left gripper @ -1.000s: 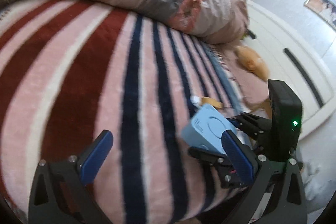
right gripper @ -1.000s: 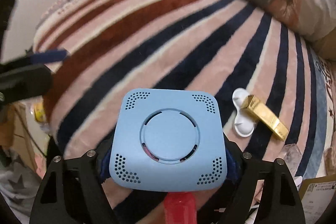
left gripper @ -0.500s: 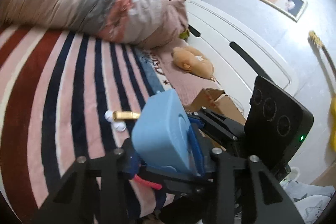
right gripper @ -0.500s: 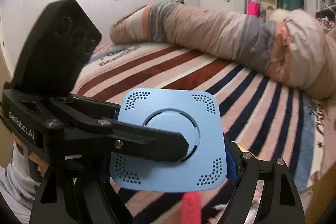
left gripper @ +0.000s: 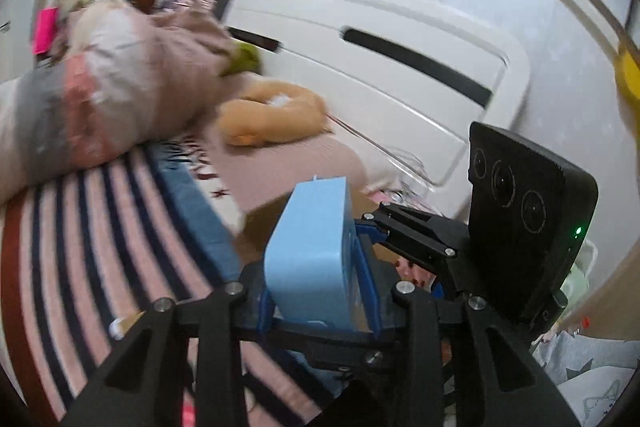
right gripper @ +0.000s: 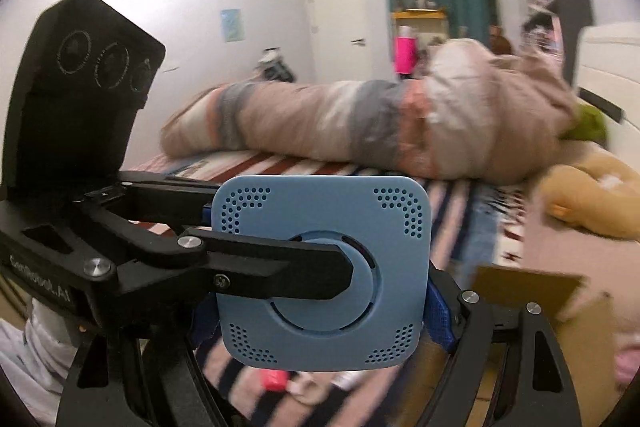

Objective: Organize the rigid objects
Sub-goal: 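Carry the blue device into the cardboard box and open the right tool, then grasp the pink spray bottle with the right tool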

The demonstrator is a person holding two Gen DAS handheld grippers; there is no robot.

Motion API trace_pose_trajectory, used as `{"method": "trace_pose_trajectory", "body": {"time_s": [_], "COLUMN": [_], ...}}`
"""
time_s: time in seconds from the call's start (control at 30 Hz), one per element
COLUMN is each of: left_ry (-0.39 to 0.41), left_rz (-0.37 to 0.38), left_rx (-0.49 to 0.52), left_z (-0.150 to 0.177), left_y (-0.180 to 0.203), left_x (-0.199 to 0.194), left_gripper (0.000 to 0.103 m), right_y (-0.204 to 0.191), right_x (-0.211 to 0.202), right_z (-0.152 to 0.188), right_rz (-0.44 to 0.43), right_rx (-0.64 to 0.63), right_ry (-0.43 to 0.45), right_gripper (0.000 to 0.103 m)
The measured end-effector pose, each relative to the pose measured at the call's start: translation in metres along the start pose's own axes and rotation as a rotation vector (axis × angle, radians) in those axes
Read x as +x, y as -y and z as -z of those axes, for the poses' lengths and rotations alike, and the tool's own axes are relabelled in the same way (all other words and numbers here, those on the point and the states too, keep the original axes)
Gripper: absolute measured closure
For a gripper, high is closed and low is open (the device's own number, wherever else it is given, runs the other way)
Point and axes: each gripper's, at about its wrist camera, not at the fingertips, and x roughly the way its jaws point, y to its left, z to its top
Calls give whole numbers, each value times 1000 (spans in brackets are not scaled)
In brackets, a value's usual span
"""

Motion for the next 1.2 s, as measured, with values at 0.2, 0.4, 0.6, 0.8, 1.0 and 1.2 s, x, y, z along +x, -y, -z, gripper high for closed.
{"method": "trace_pose_trajectory", "body": {"time_s": [0.2, 0.4, 0.6, 0.8, 1.0, 1.2], "left_ry": [-150, -265, -269, -195, -78, 28], "left_rz": [58, 59, 28, 3, -85, -268], "left_rx": [57, 52, 58, 32, -9, -100], "left_z": [-11, -1, -3, -9, -5, 23], "left_y": [31, 39, 39, 28, 4, -49], "left_x": [79, 126, 130, 103, 41, -33], "left_gripper": [71, 71, 52, 38, 33, 30], "right_y": [64, 105, 115, 105, 72, 13], "right_x": [-22, -13, -6, -13, -22, -9], "right_z": [31, 60, 69, 64, 44, 16], "right_rz": [76, 125, 192, 212, 288, 252], "right_rx": [122, 198, 194, 173, 69, -31], "right_ry": [-58, -151, -212, -194, -128, -101], "right_gripper": [24, 24, 23, 17, 13, 10]}}
